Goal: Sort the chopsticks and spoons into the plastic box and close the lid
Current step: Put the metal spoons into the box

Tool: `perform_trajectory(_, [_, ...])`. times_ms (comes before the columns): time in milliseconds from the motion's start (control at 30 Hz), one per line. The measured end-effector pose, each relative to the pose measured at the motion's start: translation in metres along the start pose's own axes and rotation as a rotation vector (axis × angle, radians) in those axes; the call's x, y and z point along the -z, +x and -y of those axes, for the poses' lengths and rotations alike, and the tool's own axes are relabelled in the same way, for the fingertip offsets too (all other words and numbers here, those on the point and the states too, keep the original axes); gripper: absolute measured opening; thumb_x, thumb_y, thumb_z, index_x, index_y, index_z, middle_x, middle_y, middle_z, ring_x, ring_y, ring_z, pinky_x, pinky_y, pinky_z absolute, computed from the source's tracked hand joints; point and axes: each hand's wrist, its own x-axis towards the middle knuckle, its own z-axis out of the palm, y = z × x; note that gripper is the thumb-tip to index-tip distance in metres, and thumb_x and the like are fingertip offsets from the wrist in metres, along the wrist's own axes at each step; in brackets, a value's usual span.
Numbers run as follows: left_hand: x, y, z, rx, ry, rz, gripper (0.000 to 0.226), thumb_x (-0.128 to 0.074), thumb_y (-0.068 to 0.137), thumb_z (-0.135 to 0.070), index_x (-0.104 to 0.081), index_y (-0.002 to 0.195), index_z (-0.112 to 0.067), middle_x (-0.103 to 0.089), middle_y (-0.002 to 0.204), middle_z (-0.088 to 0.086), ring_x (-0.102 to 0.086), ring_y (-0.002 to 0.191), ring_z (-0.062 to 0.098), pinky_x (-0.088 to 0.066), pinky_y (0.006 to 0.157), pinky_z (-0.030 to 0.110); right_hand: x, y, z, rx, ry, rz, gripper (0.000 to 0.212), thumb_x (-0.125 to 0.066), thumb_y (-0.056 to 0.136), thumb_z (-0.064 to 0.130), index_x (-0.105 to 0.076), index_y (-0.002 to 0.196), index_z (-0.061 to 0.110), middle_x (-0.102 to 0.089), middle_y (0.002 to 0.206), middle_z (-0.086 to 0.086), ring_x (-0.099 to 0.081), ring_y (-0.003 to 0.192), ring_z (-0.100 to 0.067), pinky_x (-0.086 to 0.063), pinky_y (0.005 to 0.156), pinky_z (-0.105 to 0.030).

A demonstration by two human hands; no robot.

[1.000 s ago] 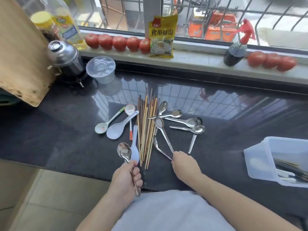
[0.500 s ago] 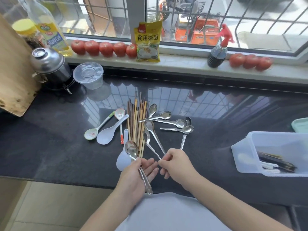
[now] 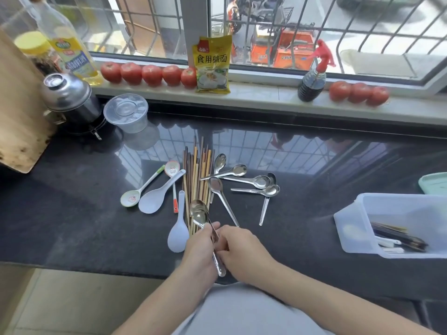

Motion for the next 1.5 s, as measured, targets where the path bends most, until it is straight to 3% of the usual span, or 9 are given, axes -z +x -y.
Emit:
perform_trajectory(133, [0.024,0.007,-0.013,-0.026,0.033,-0.049,0.023,-0.04,0.109,-0.028,-0.053,0.095,-0.014,-0.047,0.06,-0.002,-0.044,0.05,0.018,-0.04,0.051,0.026,0.009,-0.006,-0.008,0.075,0.42,0.368,0.026,-0.057,0.094,0.014,-0.07,0.097,0.036,-0.076,0.101,0.0,-0.072,0.088,-0.014,-0.057,0.081,-0.031])
perform_trajectory(200, [0.038,0.01,-0.019,-0.083,0.018,-0.059,0.019,-0.038,0.109,-0.024,-0.048,0.097,-0.013,-0.037,0.056,-0.001,-0.033,0.045,0.015,-0.033,0.046,0.025,0.011,0.002,-0.015,-0.002,0.571,0.379,0.025,-0.054,0.099,0.013,-0.067,0.11,0.031,-0.076,0.105,-0.006,-0.075,0.085,-0.02,-0.058,0.076,-0.03])
perform_trajectory(400, [0.055,0.009,-0.029,-0.109,0.069,-0.025,0.024,-0.039,0.11,-0.024,-0.056,0.102,-0.009,-0.03,0.058,-0.002,-0.021,0.044,0.011,-0.019,0.04,0.022,0.012,0.084,-0.051,-0.165,-0.237,-0.11,0.02,-0.055,0.098,0.035,-0.055,0.11,0.019,-0.066,0.106,-0.003,-0.064,0.095,-0.03,-0.054,0.083,-0.041])
perform_trajectory(667, [0.049,0.008,-0.035,-0.037,0.074,-0.073,0.033,-0.041,0.109,-0.027,-0.042,0.078,-0.015,-0.027,0.055,-0.003,-0.018,0.043,0.01,-0.015,0.038,0.019,-0.007,0.112,-0.051,-0.28,-0.381,-0.083,0.025,-0.053,0.102,0.031,-0.053,0.114,0.01,-0.063,0.117,-0.012,-0.061,0.109,-0.037,-0.043,0.076,-0.038])
perform_trajectory(767, [0.044,0.01,-0.034,-0.002,0.028,-0.071,0.033,-0.042,0.108,-0.028,-0.042,0.077,-0.016,-0.026,0.057,-0.002,-0.019,0.042,0.011,-0.015,0.039,0.02,0.003,0.106,-0.05,-0.337,-0.223,0.031,0.01,-0.054,0.098,0.023,-0.056,0.101,0.013,-0.064,0.108,-0.011,-0.063,0.097,-0.033,-0.049,0.073,-0.035])
perform_trajectory(900, [0.034,0.011,-0.034,0.006,0.049,-0.04,0.02,-0.044,0.101,-0.009,-0.051,0.082,-0.009,-0.035,0.058,0.001,-0.023,0.043,0.012,-0.016,0.04,0.019,0.021,0.073,-0.042,-0.42,0.57,0.09,0.017,-0.052,0.099,0.008,-0.049,0.083,0.011,-0.061,0.077,-0.015,-0.056,0.054,-0.023,-0.051,0.052,-0.03])
perform_trajectory(1133, [0.001,-0.002,-0.032,-0.031,0.106,-0.012,0.026,-0.045,0.099,-0.015,-0.064,0.104,0.001,-0.037,0.055,0.002,-0.024,0.037,0.011,-0.018,0.035,0.019,0.042,0.017,-0.017,-0.297,0.984,0.11,0.006,-0.057,0.1,0.004,-0.058,0.095,0.002,-0.059,0.073,-0.012,-0.055,0.054,-0.015,-0.05,0.051,-0.024])
perform_trajectory(1333, [-0.022,-0.007,-0.032,-0.041,0.076,0.004,0.025,-0.05,0.098,-0.017,-0.066,0.101,0.001,-0.034,0.051,0.002,-0.025,0.038,0.013,-0.022,0.038,0.019,0.04,0.006,0.005,-0.169,0.635,0.008,0.021,-0.054,0.094,0.003,-0.072,0.093,0.015,-0.068,0.068,-0.006,-0.062,0.055,-0.018,-0.059,0.057,-0.033])
perform_trajectory(1500, [-0.034,-0.008,-0.031,-0.011,-0.063,-0.018,0.024,-0.051,0.101,-0.018,-0.064,0.091,0.0,-0.051,0.057,0.008,-0.053,0.049,0.022,-0.05,0.049,0.028,0.029,0.002,0.007,0.017,0.101,-0.175,0.011,-0.053,0.092,0.038,-0.056,0.092,0.027,-0.067,0.076,0.003,-0.067,0.073,-0.024,-0.056,0.07,-0.04])
